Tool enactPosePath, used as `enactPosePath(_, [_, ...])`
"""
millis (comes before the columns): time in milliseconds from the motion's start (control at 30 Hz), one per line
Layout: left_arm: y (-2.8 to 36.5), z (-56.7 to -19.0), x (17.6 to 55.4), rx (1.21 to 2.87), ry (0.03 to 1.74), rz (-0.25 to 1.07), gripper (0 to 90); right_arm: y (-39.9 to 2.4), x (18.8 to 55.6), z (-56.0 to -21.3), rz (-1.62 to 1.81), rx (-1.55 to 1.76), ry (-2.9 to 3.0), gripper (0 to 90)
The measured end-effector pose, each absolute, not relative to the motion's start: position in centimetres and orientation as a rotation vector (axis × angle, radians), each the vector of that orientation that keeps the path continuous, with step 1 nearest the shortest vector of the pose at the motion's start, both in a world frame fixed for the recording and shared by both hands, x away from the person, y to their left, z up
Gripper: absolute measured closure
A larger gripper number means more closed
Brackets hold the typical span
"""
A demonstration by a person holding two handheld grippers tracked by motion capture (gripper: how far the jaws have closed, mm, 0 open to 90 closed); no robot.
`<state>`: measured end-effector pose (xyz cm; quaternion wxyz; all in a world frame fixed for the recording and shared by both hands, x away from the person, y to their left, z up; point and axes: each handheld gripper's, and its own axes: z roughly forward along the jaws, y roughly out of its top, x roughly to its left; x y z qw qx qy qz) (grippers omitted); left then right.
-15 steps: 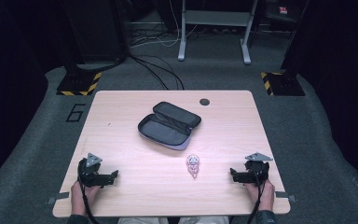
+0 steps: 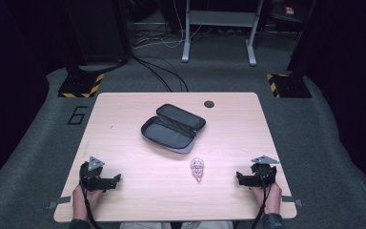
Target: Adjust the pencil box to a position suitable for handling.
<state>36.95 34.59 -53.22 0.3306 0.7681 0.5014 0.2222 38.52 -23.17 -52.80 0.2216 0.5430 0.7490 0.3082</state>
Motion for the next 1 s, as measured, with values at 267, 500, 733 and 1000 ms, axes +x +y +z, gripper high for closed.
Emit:
enactPosePath(267, [34.6, -53.2, 36.9, 2.008, 1.311, 0.582, 2.6, -22.6, 37.9, -50.9, 0.942, 1.526, 2.041, 0.2])
enactPosePath(500, [34.6, -53.2, 36.9, 2.007, 1.311, 0.582, 2.6, -20.8, 37.5, -49.5, 0.974, 1.501, 2.053, 0.4])
enactPosePath(733, [34.6, -53.2, 36.9, 2.007, 1.311, 0.582, 2.7, -18.2, 37.2, -48.5, 1.03, 1.467, 2.086, 0.0])
enactPosePath(1000, [34.6, -53.2, 36.9, 2.007, 1.312, 0.583, 2.7, -14.3, 37.6, -48.2, 1.075, 1.423, 2.151, 0.0])
